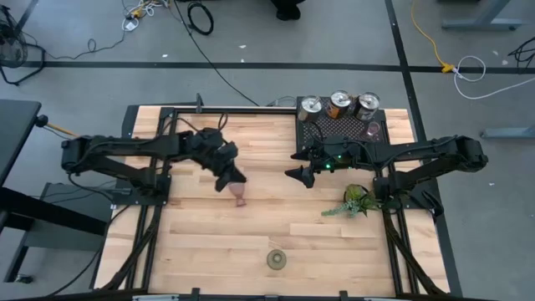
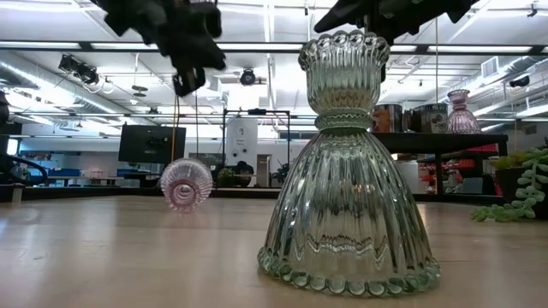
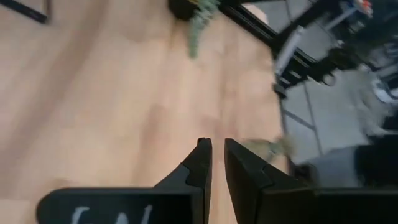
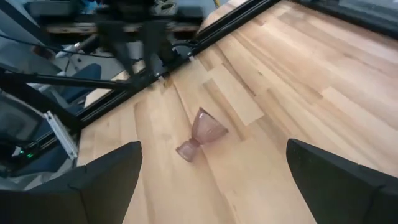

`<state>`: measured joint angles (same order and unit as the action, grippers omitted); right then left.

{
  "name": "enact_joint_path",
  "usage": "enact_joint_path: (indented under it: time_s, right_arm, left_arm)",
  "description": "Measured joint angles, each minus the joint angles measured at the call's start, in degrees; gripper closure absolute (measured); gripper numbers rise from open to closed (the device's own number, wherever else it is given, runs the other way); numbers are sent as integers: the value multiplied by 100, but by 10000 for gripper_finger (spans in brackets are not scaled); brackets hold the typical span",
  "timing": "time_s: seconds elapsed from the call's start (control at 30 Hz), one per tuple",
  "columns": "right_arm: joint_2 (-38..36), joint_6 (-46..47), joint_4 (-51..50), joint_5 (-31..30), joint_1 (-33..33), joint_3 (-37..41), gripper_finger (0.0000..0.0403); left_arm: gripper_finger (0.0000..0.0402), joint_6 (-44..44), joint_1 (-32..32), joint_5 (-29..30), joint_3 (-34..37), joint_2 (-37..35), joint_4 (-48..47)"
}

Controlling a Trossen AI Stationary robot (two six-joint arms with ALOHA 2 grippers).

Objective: Pick & Place candle stick holders
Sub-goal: Put the pink candle holder on the shelf aligned with the pink candle holder

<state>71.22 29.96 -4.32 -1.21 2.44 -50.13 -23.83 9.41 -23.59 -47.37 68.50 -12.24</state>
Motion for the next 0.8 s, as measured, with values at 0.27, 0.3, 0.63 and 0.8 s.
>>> enact_joint_path:
  time_s: [0.27, 0.3, 0.63, 0.8]
  right_arm:
    - [0, -187, 44, -132, 0, 0, 7]
    - [0, -193, 46, -132, 0, 0, 7]
    - [-2, -193, 105, -134, 0, 0, 7]
    - [-2, 244, 125, -273, 0, 0, 7]
  left_arm:
    - [356, -1572, -393, -424, -5, -674, 193]
    - [356, -1875, -431, -456, 0, -725, 225]
    - [359, -845, -748, -865, -9, -700, 244]
    - [366, 1663, -1041, -828, -419, -447, -1510]
